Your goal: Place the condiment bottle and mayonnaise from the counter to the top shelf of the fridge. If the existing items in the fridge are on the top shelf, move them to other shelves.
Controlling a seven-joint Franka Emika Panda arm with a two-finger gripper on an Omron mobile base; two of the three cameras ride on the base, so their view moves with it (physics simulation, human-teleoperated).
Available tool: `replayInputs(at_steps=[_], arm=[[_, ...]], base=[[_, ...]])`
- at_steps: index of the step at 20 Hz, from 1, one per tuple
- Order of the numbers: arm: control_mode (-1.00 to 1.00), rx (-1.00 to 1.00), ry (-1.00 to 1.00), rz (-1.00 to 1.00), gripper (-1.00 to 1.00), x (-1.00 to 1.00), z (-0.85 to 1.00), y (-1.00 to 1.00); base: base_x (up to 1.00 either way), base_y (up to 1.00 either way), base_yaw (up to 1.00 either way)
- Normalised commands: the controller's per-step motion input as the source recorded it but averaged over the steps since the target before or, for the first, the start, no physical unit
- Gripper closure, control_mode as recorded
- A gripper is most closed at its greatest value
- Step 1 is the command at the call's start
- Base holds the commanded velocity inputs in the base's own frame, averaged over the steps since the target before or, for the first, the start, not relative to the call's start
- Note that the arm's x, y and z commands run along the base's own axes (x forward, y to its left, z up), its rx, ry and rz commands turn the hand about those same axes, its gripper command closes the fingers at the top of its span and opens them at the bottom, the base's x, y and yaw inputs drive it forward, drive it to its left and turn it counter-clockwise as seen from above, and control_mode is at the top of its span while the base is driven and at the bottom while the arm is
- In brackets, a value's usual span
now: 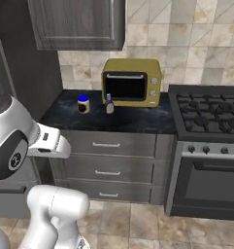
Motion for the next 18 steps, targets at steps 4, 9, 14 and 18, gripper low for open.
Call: replayInputs(at_steps=[4, 9, 14, 18], arm=[[1.0, 0.0, 0.0, 0.0, -1.0, 0.0, 0.0, 0.0], [1.0, 0.0, 0.0, 0.0, -1.0, 0.0, 0.0, 0.0], [1.0, 0.0, 0.0, 0.0, -1.0, 0.0, 0.0, 0.0], [1.0, 0.0, 0.0, 0.0, -1.0, 0.0, 0.0, 0.0]], base=[[0.25, -0.27, 0.14], [0.54, 0.0, 0.1], [0.66, 0.06, 0.07], [0.61, 0.19, 0.04]])
